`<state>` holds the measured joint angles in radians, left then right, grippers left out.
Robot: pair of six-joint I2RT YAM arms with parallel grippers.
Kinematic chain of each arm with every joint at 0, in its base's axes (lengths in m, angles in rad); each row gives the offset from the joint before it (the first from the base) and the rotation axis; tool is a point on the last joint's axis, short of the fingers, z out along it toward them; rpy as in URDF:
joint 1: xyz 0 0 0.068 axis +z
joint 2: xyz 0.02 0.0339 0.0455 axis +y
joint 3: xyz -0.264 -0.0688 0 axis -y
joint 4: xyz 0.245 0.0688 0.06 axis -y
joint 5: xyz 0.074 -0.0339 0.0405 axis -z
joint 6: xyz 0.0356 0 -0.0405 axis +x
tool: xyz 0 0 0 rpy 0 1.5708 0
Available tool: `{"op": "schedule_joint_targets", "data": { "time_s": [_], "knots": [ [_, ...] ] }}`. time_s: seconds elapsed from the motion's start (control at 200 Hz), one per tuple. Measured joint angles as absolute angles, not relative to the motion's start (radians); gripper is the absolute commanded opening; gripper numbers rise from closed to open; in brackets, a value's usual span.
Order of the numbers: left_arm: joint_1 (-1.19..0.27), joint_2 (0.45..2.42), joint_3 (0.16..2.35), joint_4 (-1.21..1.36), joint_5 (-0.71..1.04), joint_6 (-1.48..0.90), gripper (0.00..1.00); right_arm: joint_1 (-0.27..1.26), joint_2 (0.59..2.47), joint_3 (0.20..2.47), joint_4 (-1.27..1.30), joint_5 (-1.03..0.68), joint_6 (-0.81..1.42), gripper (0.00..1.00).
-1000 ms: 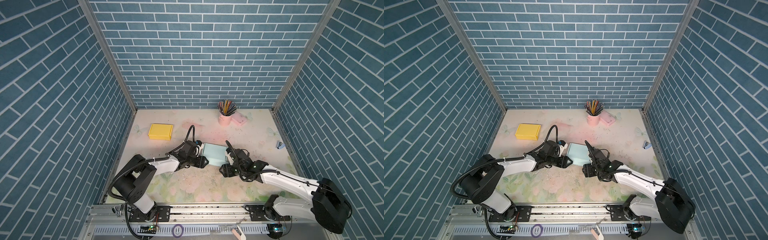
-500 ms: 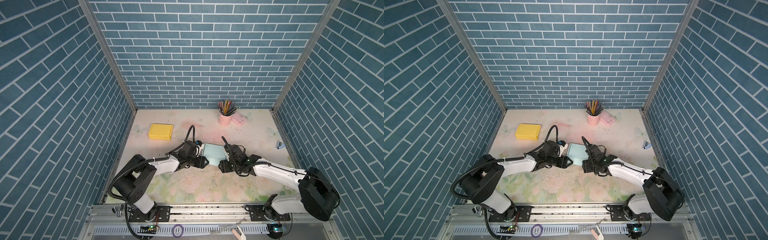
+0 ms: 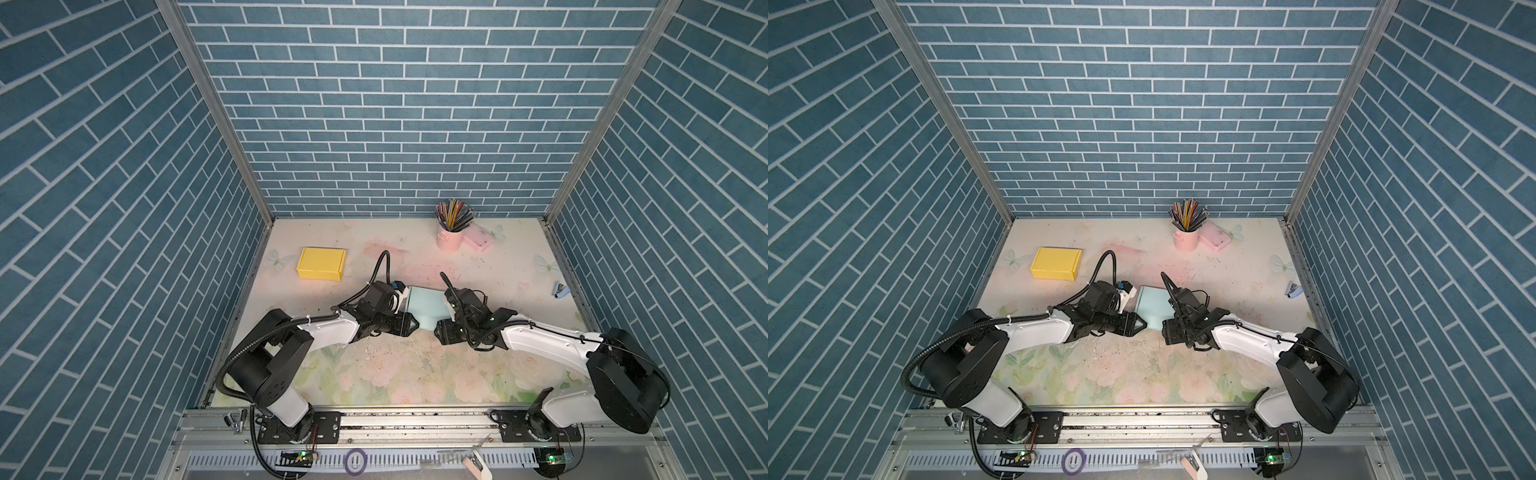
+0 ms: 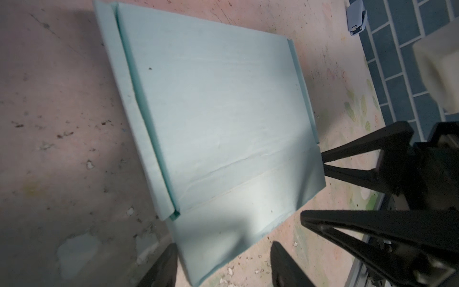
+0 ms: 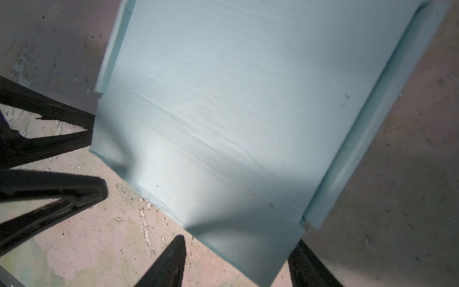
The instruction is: Fold the paper box
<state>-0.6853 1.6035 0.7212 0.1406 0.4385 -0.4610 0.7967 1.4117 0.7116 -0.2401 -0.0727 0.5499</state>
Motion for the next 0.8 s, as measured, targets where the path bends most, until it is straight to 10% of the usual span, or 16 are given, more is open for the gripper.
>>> {"op": "schedule_joint_targets", "data": {
  "time_s": [0.8],
  "knots": [
    [-0.693, 1.647, 0.735, 0.137, 0.428, -0.474, 0.56, 0.775, 1.444, 0.711, -0.224, -0.028, 0.544, 0.54]
  ]
}}
